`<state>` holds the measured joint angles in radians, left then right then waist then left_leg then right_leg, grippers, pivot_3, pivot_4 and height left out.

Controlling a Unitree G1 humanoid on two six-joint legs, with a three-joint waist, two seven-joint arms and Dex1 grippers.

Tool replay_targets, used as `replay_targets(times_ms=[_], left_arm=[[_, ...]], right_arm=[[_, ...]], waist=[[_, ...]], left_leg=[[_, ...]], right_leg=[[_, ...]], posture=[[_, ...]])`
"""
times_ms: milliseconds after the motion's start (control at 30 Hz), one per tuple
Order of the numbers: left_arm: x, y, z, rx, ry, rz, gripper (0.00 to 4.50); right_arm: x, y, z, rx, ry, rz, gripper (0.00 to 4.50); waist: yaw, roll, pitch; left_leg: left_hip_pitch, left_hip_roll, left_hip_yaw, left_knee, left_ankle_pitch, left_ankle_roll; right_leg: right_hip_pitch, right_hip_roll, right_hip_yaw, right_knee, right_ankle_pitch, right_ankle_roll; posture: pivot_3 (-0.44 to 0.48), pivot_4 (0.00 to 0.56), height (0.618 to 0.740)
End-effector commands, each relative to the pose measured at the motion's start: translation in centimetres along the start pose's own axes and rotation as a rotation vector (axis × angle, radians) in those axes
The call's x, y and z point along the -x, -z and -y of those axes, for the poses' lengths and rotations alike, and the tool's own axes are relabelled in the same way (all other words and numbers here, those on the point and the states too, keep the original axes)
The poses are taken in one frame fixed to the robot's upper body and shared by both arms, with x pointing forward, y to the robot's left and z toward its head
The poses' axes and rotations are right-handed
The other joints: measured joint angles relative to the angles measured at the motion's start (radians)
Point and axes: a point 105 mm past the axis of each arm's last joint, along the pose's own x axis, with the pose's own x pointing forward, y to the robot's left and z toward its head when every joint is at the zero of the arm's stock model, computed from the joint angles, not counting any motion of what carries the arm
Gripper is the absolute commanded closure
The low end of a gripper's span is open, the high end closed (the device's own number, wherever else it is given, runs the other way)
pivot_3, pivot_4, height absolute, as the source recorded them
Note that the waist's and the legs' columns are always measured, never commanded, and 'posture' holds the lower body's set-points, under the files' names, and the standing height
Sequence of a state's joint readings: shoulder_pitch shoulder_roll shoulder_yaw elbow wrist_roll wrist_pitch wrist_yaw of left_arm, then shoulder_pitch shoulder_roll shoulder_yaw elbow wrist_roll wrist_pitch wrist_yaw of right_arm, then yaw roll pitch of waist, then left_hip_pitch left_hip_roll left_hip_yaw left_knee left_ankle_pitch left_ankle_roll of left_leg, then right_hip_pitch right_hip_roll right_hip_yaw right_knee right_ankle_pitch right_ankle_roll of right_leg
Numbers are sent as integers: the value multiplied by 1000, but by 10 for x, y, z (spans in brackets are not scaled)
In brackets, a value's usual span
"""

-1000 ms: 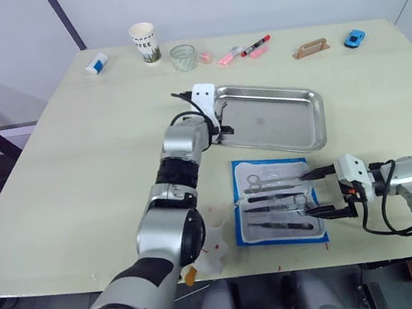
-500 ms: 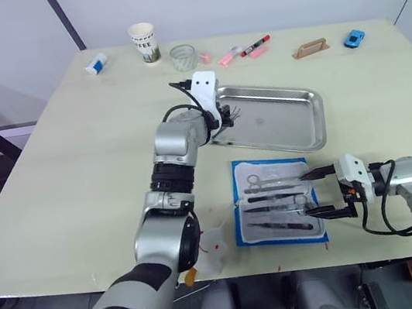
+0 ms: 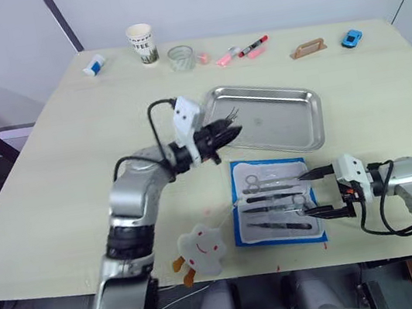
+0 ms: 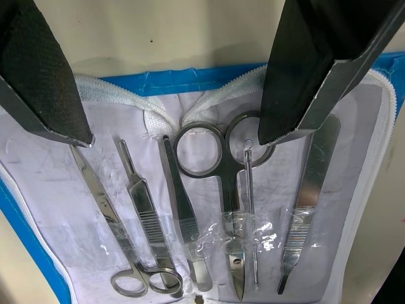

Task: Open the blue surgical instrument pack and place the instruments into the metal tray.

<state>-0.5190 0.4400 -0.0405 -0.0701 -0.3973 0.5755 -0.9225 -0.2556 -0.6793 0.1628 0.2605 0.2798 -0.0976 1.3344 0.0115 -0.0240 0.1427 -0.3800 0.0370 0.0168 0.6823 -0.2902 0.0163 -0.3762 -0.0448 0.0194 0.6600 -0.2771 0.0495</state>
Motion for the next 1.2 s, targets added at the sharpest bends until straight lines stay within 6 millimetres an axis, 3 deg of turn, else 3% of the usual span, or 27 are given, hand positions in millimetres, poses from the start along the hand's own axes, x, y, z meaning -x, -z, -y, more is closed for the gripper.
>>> replay_targets(times_ms=[33,100,133,167,233,367,400,533,667,967,1167,1200], left_arm=[[14,-5,12,-67,117,13,2980],[24,4,14,-70,160,-20,2980],[30,6,14,-61,176,-27,2688],[35,7,14,-46,190,-26,2688],[47,9,11,-42,200,-35,2065],[74,19,5,-39,203,-90,237],[79,21,4,-44,205,-105,52],[93,25,7,-43,225,-150,52],[84,29,15,-71,261,-186,52],[30,19,21,-123,285,-253,52],[-6,24,26,-168,335,-303,52],[-10,25,26,-175,335,-313,535]], right_arm=[[-4,24,-10,-65,-21,-84,0],[-4,24,-9,-65,-20,-83,0],[-4,24,-9,-64,-19,-83,0],[-4,24,-9,-64,-18,-82,0],[-4,24,-9,-64,-16,-81,0],[-3,24,-9,-64,-11,-82,0],[-3,24,-9,-64,-10,-82,0],[-1,24,-9,-68,-3,-78,0],[-1,24,-9,-71,0,-73,0],[-3,22,-8,-71,14,-63,0],[-6,23,-9,-76,30,-54,0],[-6,23,-10,-76,30,-55,0]], waist=[[0,0,0],[0,0,0],[0,0,0],[0,0,0],[-1,0,0],[-3,0,0],[-4,0,0],[-1,0,0],[0,0,0],[1,-1,0],[-5,-1,0],[-5,-1,0]], left_leg=[[0,0,0,0,0,1],[0,0,0,0,-2,4],[0,0,0,0,-3,5],[0,0,0,0,-3,5],[0,0,0,0,-3,5],[0,1,0,0,-3,5],[0,1,0,0,-3,5],[0,1,0,0,-3,5],[0,1,0,0,-3,5],[0,0,-1,0,-3,6],[0,0,0,0,-3,6],[0,0,0,0,-3,6]], right_leg=[[0,0,0,0,0,0],[0,0,0,0,0,0],[0,0,0,0,0,0],[0,0,0,0,0,0],[0,0,0,0,0,0],[0,2,0,0,0,0],[0,2,0,0,0,0],[0,1,0,0,0,0],[0,1,0,0,0,0],[0,2,0,0,0,0],[0,6,3,0,0,0],[0,6,2,0,0,0]], posture=[[0,150,740],[0,150,740],[0,150,740],[0,150,740],[0,150,740],[0,150,740],[0,150,740],[0,150,740],[0,150,740],[0,150,740],[0,150,740],[0,150,740]])
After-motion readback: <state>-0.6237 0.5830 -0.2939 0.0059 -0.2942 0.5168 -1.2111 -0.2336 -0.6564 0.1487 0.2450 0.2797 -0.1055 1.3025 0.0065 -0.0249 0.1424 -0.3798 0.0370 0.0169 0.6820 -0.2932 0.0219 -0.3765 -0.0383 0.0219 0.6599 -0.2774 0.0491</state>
